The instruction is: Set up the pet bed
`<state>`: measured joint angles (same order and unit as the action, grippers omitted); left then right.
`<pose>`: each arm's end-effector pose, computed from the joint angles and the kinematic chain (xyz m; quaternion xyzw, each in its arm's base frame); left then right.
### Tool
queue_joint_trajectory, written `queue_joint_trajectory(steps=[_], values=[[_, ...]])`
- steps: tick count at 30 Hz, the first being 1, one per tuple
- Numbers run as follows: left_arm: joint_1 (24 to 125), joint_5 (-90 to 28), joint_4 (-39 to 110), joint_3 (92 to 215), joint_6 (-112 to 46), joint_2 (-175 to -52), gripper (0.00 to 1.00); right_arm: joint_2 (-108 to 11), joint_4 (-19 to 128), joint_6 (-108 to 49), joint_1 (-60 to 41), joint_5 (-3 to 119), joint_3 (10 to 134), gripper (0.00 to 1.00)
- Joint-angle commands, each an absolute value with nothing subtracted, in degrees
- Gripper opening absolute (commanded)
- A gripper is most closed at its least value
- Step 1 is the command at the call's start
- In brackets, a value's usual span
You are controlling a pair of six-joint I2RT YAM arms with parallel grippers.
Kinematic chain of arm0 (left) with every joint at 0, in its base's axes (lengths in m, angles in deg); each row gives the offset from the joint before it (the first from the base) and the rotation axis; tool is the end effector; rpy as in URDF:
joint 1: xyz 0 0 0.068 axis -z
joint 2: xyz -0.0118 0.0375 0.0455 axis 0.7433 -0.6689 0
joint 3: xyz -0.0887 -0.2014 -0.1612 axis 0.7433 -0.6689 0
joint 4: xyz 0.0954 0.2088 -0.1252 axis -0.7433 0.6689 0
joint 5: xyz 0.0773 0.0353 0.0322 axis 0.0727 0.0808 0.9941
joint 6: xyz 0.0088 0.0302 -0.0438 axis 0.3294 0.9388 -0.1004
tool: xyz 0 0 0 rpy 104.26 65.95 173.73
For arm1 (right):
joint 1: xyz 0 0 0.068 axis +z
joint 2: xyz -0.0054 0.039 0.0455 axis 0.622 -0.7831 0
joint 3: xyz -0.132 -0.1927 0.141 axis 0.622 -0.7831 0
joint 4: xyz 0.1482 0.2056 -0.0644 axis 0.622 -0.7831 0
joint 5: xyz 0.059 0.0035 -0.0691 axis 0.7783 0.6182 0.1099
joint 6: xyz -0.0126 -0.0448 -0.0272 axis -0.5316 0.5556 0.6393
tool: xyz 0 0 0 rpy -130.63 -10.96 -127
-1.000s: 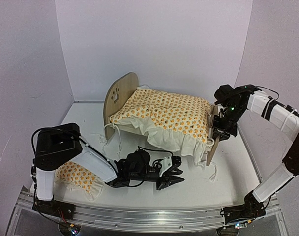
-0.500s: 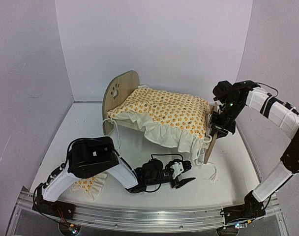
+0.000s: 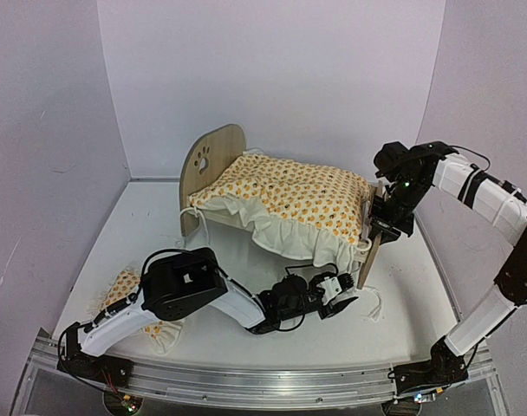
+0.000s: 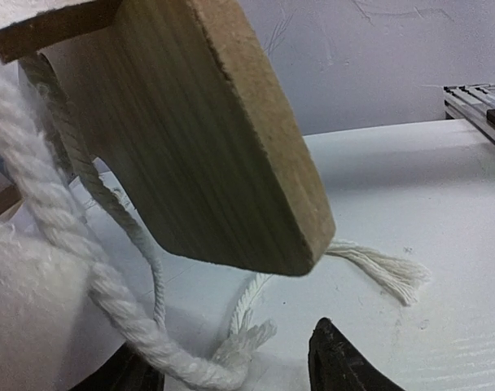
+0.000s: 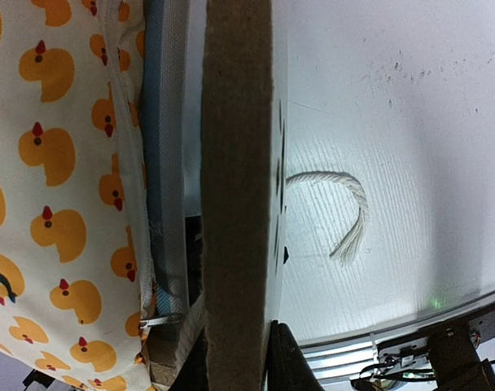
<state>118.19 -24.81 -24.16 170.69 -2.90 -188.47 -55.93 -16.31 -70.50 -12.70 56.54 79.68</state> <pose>0.1785 -0.4995 0.0563 0.5018 0.4970 -0.3234 0.6298 0.2567 0.1284 0.3105 0.1842 0.9739 0.1172 0.0615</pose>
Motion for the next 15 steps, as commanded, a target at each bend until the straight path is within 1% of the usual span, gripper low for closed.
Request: queue_joint_trajectory(steps=[1,2,4,6,9,11,15], values=[[117.88,-24.70,-19.70,175.63,-1.77,-191.09,0.51,-53.15,1.05,-72.97,-12.38,67.17,87.93,0.00],[117.89,-24.56,-19.24,176.32,-1.70,-191.69,0.44,-53.15,1.03,-73.00,-12.36,67.22,88.28,0.00],[117.80,-25.27,-17.81,177.65,-0.90,-192.40,0.27,-52.99,1.01,-73.22,-12.30,67.03,88.68,0.00],[117.80,-25.05,-16.73,177.84,-0.21,-192.30,0.17,-52.98,1.06,-73.18,-12.29,66.50,88.99,0.00],[117.74,-24.51,-16.36,174.21,0.75,-189.20,0.01,-52.98,1.18,-72.69,-12.33,65.76,88.44,0.00],[117.87,-25.01,-16.35,169.62,-0.36,-184.47,0.00,-52.93,1.61,-72.23,-12.28,65.19,87.17,0.00],[117.89,-31.32,-16.10,156.56,-5.24,-170.68,0.00,-52.54,3.72,-68.47,-12.32,61.57,82.83,0.00]])
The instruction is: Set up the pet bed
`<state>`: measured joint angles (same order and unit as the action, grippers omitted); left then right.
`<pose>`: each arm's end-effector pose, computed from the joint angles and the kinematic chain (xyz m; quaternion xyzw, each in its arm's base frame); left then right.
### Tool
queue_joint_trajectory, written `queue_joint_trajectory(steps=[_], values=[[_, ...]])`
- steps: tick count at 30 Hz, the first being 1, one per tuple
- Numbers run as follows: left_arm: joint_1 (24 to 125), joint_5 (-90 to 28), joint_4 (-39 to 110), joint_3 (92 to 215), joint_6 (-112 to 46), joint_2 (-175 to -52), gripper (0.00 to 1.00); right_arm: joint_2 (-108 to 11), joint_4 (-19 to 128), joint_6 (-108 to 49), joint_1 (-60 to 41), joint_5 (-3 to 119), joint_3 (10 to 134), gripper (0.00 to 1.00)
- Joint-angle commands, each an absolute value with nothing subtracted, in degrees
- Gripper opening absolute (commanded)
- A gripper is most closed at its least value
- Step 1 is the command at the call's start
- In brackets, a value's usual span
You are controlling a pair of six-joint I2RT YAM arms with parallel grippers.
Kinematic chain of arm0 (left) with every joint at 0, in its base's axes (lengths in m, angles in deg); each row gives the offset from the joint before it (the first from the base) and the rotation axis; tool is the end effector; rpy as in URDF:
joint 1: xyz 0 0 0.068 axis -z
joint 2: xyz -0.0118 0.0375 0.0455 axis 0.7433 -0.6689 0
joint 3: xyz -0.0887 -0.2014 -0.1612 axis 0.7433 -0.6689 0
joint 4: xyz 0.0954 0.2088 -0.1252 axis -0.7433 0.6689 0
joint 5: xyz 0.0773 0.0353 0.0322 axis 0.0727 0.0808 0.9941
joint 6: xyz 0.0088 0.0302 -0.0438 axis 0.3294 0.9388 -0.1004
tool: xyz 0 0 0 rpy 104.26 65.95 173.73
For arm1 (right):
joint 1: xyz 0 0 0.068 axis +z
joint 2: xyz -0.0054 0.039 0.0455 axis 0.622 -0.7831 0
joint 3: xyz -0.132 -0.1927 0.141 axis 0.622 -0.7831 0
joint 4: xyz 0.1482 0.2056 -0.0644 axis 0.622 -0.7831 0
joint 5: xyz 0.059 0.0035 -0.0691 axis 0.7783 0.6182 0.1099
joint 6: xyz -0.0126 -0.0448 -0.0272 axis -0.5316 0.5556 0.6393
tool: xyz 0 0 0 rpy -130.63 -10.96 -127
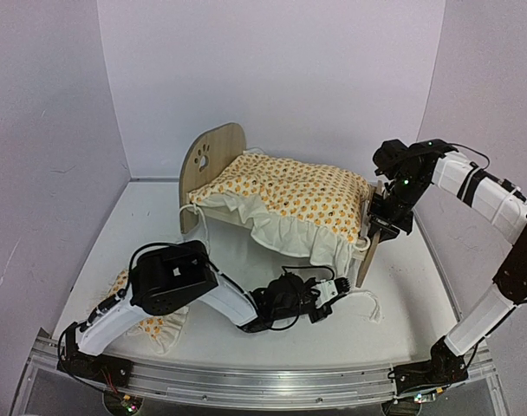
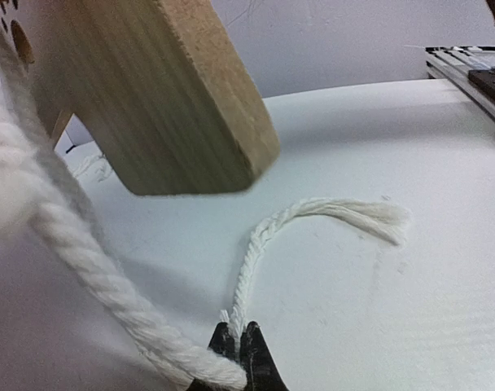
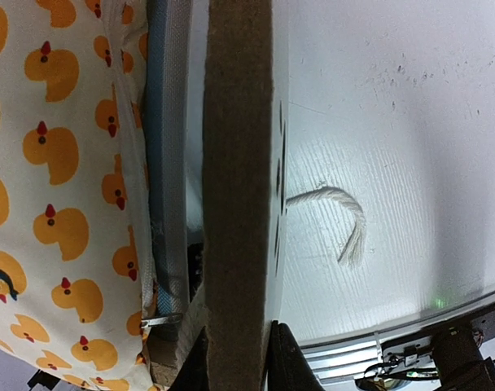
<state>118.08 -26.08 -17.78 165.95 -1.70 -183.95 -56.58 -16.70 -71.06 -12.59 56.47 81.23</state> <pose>0.1746 -0.4878 0.0609 0.5388 0.5156 -0.3063 0.5916 0.2594 0.1302 0.3147 0.1877 0.9728 0.1197 0.0647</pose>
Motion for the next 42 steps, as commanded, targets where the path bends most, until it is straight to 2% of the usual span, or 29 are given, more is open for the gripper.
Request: queue_joint_trajectory(steps=[1,5,9,13,16,18,21,24,26,29,31,34,37,40,42], values=[[117.88,-33.78,-16.08,152.73,-6.96,-167.44,0.00,-52.25,4.35,-67.35,-12.33,60.22,80.92,0.00],[117.73,-47.36,-15.99,147.32,-14.89,-158.64,0.00,-51.25,10.96,-63.76,-12.35,58.46,73.69,0.00],[116.88,-60.75,-16.07,150.22,-24.89,-159.77,0.00,-50.79,19.87,-58.67,-12.30,59.19,66.51,0.00],[116.18,-66.27,-16.08,153.24,-30.53,-162.02,0.00,-48.54,30.47,-56.18,-12.35,59.25,57.48,0.00],[115.77,-67.99,-16.30,153.47,-31.95,-162.29,0.00,-50.29,30.31,-51.91,-12.36,57.19,55.58,0.00],[115.24,-68.46,-16.50,152.97,-32.90,-161.76,0.00,-50.87,27.89,-50.86,-12.36,55.87,54.59,0.22],[113.97,-67.60,-16.79,151.42,-33.53,-160.84,0.00,-50.03,15.84,-48.92,-12.43,51.15,55.59,0.46],[113.03,-67.98,-17.00,151.27,-34.79,-160.72,0.00,-47.71,1.59,-48.98,-12.41,41.82,58.60,0.60],[112.81,-67.64,-17.05,151.27,-34.62,-161.03,0.00,-44.76,-3.92,-49.87,-12.44,40.19,60.23,0.69],[112.57,-68.74,-17.34,152.35,-35.80,-162.36,0.00,-40.06,-9.00,-51.14,-12.43,41.08,63.05,0.76],[112.61,-70.14,-17.48,153.03,-36.52,-162.88,0.00,-37.26,-9.09,-50.50,-12.44,46.80,62.02,0.77],[112.46,-70.95,-17.74,152.95,-36.28,-162.46,0.00,-32.10,-2.04,-48.17,-12.20,63.73,54.61,0.73],[112.19,-71.90,-18.09,153.15,-36.86,-162.45,0.00,-29.87,1.01,-49.23,-12.24,65.80,50.98,0.71],[112.00,-72.07,-18.51,152.71,-37.25,-162.18,0.00,-27.80,14.46,-58.43,-12.17,77.10,41.82,0.65],[111.78,-72.01,-18.62,152.30,-37.16,-161.72,0.00,-26.08,23.90,-66.93,-12.22,79.36,33.96,0.66]])
